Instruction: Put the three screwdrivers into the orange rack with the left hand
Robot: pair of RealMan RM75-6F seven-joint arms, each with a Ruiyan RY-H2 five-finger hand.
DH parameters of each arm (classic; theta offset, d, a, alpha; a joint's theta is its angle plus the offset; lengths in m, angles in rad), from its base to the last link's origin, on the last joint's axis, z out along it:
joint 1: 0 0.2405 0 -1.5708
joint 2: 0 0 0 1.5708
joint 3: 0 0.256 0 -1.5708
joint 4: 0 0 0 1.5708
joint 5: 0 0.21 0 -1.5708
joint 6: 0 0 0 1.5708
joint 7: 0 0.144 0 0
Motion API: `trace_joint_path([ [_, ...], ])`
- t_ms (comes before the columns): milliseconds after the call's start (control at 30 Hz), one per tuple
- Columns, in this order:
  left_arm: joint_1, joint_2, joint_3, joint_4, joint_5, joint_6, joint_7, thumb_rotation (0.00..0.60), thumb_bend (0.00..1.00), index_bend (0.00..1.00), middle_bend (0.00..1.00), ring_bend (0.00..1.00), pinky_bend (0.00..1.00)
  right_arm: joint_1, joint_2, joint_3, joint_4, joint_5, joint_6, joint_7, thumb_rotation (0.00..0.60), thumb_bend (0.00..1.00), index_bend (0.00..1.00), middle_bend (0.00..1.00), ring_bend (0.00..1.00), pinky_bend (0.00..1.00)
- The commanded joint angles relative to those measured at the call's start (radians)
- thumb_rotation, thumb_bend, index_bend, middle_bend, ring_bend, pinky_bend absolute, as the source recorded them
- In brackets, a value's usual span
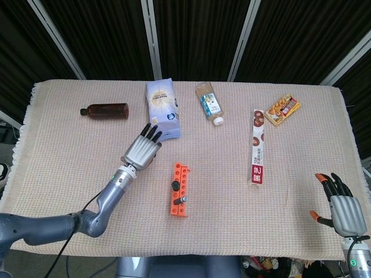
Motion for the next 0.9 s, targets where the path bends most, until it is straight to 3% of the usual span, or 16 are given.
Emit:
trace_joint_path([
  [33, 0.041, 0.081, -0.034, -0.11, 0.028, 0.034, -0.096, 0.6, 0.46, 0.8, 0.12, 0.0, 0.0, 0.001, -0.001, -0.001, 0.003, -0.002, -0.001, 0.002, 0.6, 0.09, 0.11, 0.11, 0.0, 0.17],
  [400, 0.146, 0.209, -0.126, -0.334, 0.107, 0.089, -0.487, 0.6, 0.47, 0.78, 0.11, 0.0, 0.0, 0.009, -0.001, -0.002, 0.002, -0.012, -0.005, 0.0, 0.6, 0.09, 0.11, 0.11, 0.0, 0.17],
  [700, 0.163, 0.238, -0.195, -0.403, 0.095, 0.003, -0.774, 0.6, 0.49, 0.77, 0.11, 0.0, 0.0, 0.002, 0.002, -0.001, -0.001, -0.006, 0.004, 0.0, 0.6, 0.09, 0.11, 0.11, 0.0, 0.17],
  [900, 0.152, 0.223, -0.224, -0.407, 0.084, -0.035, -0.88, 0.6, 0.49, 0.75, 0.11, 0.0, 0.0, -0.002, 0.002, -0.002, -0.001, -0.002, 0.007, 0.001, 0.6, 0.09, 0.11, 0.11, 0.0, 0.17],
])
